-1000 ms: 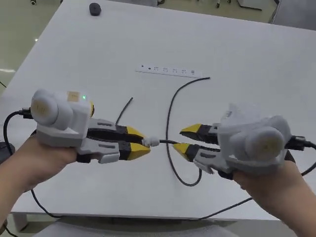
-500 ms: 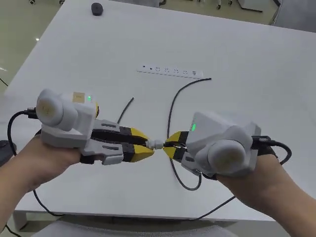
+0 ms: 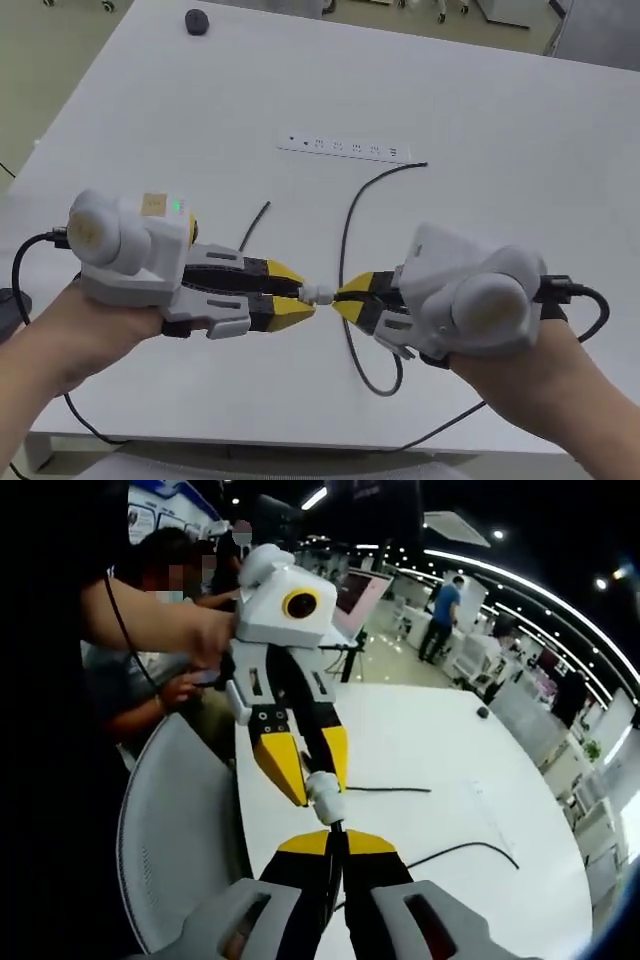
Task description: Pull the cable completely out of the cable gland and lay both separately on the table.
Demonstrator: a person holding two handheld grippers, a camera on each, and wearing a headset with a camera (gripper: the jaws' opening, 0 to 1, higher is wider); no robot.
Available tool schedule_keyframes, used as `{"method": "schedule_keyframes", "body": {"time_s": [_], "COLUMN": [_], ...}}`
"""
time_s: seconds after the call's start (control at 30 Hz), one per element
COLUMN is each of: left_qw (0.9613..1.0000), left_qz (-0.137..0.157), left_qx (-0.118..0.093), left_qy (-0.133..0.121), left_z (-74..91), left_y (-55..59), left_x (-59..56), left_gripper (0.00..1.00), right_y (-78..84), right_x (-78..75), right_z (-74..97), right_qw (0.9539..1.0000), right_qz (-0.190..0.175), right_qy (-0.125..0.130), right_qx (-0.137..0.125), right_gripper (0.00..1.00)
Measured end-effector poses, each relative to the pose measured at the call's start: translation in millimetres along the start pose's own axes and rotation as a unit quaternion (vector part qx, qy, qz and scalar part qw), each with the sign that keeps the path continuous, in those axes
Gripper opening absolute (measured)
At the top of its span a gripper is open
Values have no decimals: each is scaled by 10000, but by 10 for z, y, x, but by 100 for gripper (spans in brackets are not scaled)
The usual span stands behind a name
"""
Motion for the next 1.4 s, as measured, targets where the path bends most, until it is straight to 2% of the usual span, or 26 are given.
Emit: {"method": "schedule_keyframes", "body": {"time_s": [0.07, 0.13, 0.23, 0.33, 0.57, 0.73, 1.0, 1.27, 1.4], "left_qw": [9999, 10000, 9998, 9998, 9999, 9998, 9996, 9993, 9991], "left_qz": [-96, -37, -74, -90, 86, 135, 158, 187, 232], "left_qx": [-41, -90, -170, -193, -92, -94, -134, -127, -141], "left_qy": [-19, -20, -23, 10, 32, -66, -180, -282, -328], "left_z": [-2, -2, 2, 4, -3, 2, 13, 45, 61], "left_y": [-1, -2, -11, -21, -15, -17, -22, -7, -13], "left_x": [10, 19, 35, 31, 50, 70, 81, 87, 79], "left_gripper": [16, 16, 16, 16, 15, 15, 14, 14, 14], "right_y": [3, 6, -13, -15, -4, -3, 44, 256, 394], "right_x": [-4, 9, -7, -4, -29, -56, -93, -202, -262], "right_z": [-5, -17, 5, -4, -31, -41, 1, 133, 190], "right_qw": [10000, 9998, 9996, 9994, 9992, 9993, 9984, 9937, 9859], "right_qz": [9, -83, -130, -187, -257, -258, -460, -979, -1484], "right_qy": [-11, -131, -131, -178, -226, -139, 23, 292, 447], "right_qx": [-22, -83, -210, -228, -210, -244, -316, -464, -624], "right_gripper": [0, 0, 0, 0, 0, 0, 0, 0, 0]}}
Point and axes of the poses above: the centre of the closed fingertips' face, and the gripper's own axes: z roughly backward along the fingers, x roughly to its left, y roughly out of its underside, the point moved 5 cm from there along z, roughly backward along the fingers, and after that the axes turned 10 degrees about -y, right-handed, at the moved point
